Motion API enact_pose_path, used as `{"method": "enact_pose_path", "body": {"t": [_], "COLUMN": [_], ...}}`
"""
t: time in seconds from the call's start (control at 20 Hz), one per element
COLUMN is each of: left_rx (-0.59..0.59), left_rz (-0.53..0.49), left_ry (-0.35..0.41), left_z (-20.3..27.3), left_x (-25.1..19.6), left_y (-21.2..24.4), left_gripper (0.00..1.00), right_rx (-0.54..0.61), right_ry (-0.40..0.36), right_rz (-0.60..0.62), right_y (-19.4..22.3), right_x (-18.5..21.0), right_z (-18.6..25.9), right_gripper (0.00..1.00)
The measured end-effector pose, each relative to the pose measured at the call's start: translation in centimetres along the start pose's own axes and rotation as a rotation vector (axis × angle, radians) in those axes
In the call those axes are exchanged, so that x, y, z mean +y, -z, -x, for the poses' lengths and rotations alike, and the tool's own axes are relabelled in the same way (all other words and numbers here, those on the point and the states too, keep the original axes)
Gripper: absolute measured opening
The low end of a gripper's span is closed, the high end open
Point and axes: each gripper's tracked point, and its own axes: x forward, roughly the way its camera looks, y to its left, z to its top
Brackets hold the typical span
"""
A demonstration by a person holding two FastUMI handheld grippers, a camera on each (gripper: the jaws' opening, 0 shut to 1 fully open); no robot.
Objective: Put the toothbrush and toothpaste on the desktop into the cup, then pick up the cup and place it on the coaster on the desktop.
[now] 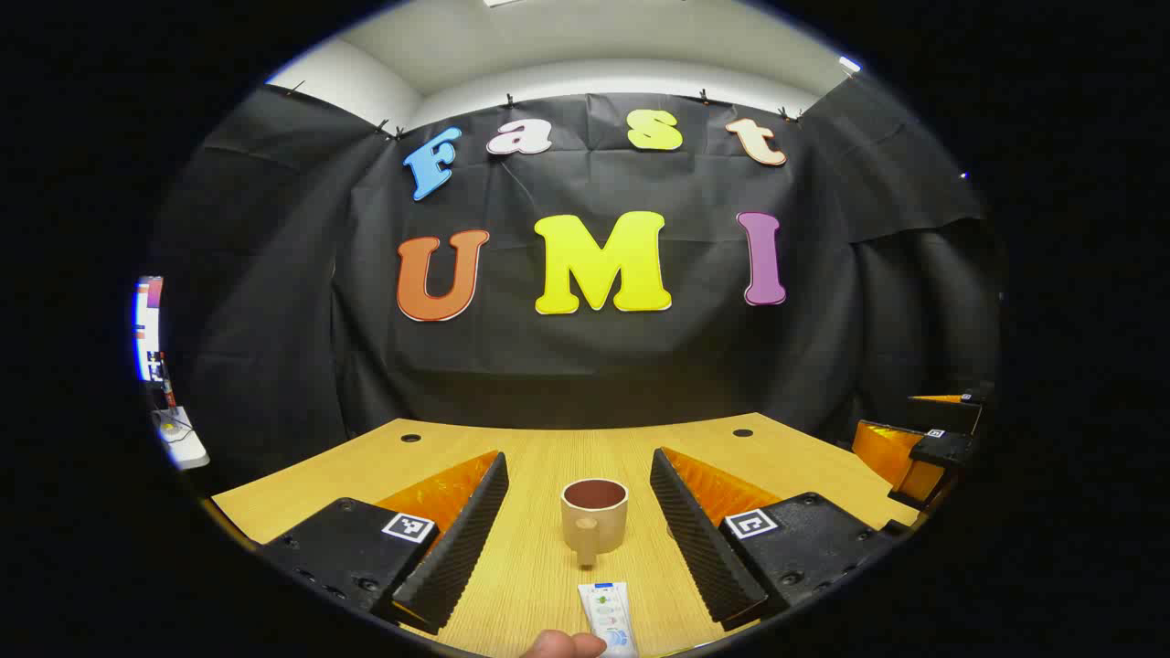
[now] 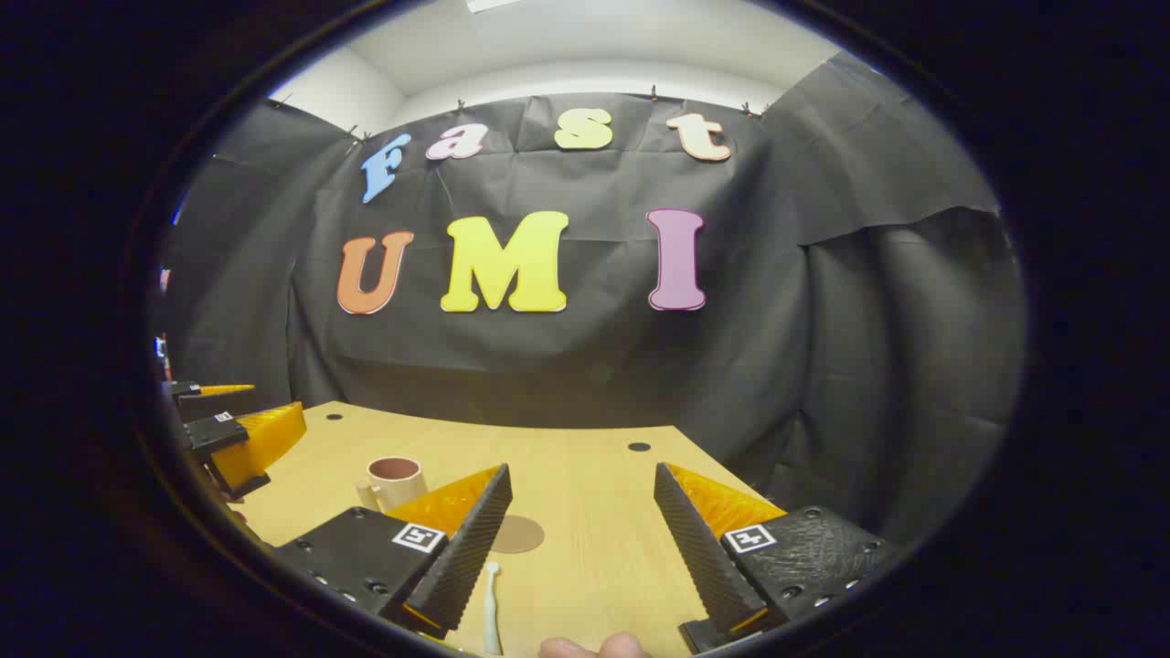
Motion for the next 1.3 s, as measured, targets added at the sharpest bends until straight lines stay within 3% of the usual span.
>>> {"method": "enact_pose_path", "body": {"t": [0.5, 0.75, 1.3], "left_rx": [0.016, 0.071, 0.428], "left_rz": [-0.011, -0.006, 0.023], "left_ry": [-0.02, -0.007, 0.071], "left_z": [0.0, 0.1, 3.0], "left_x": [0.4, -0.1, -2.6], "left_y": [0.2, 2.1, 15.1], "left_gripper": [0.99, 0.99, 1.0], "right_rx": [-0.019, 0.046, 0.177], "right_ry": [0.0, -0.036, -0.075], "right_rz": [-0.016, -0.023, 0.019], "right_y": [-0.6, 1.9, 8.5], "right_x": [0.0, 0.9, 1.4], "right_z": [0.5, 0.6, 1.4], "right_gripper": [0.95, 0.95, 0.95]}}
